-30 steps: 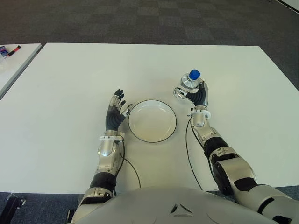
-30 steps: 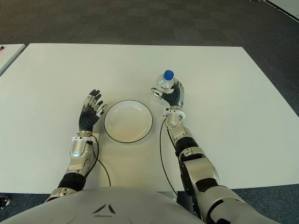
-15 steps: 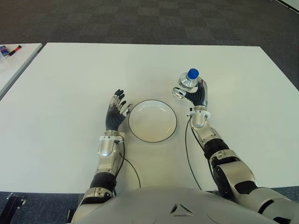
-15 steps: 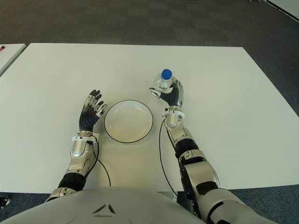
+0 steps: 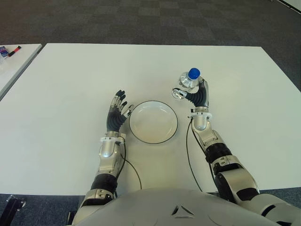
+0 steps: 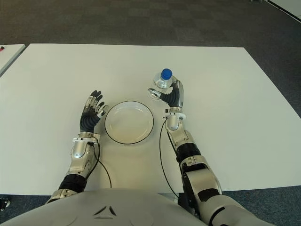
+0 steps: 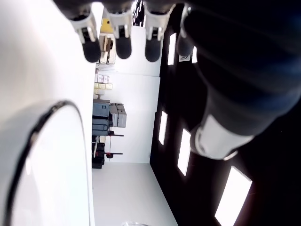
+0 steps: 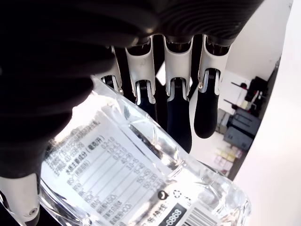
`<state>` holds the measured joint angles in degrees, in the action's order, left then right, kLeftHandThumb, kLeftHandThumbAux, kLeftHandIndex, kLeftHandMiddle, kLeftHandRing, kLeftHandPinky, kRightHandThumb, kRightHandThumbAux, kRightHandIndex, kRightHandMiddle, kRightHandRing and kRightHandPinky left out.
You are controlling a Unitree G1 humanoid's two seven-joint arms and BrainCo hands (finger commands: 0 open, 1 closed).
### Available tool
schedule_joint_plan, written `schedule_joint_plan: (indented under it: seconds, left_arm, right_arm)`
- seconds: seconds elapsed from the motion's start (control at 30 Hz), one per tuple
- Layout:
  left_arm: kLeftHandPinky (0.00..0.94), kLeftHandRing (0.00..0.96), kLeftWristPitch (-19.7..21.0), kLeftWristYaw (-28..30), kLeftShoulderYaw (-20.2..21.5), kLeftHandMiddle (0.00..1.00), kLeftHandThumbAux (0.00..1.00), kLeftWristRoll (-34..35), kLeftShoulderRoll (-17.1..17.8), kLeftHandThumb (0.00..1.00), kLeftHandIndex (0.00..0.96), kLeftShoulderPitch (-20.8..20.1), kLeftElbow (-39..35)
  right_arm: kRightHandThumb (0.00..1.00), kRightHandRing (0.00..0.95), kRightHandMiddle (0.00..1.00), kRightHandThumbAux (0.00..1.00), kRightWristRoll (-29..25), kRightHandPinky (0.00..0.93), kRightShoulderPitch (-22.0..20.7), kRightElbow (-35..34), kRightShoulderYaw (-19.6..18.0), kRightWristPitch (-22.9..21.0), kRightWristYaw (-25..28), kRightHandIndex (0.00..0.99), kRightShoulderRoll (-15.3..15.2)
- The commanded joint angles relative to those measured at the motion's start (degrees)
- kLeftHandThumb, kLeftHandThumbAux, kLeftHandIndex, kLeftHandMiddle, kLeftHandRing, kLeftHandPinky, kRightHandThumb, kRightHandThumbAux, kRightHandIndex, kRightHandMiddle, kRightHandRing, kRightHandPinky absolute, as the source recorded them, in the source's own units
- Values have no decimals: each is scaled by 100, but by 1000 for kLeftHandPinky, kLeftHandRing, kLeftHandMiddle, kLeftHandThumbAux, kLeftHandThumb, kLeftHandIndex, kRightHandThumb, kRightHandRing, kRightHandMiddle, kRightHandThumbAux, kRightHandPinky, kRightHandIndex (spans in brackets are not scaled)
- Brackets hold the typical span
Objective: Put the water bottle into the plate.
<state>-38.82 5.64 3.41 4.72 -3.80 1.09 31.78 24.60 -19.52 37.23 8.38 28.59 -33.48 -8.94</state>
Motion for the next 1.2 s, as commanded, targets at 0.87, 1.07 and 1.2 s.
schedule_joint_plan:
  seconds: [0.87,1.07,1.2]
  left_arm:
    - [128,90,-70,-132,-21,97,762,-138,-52,333,72,-58,86]
    - [124,90,-58,-154,-21,96,770,-166,-41,331,72,-68,104]
    - [124,88,-35,-135,-22,93,771,-144,-35,328,71,-79,112]
  right_arm:
    - [844,529,465,675,15,551,1045,-1428,163,332,725,435,266]
    - [845,539,466,674,80,564,1211,-1553,254,405,707,435,350]
    - [845,546,470,674,139,565,1289,-1662,288,371,713,431,410]
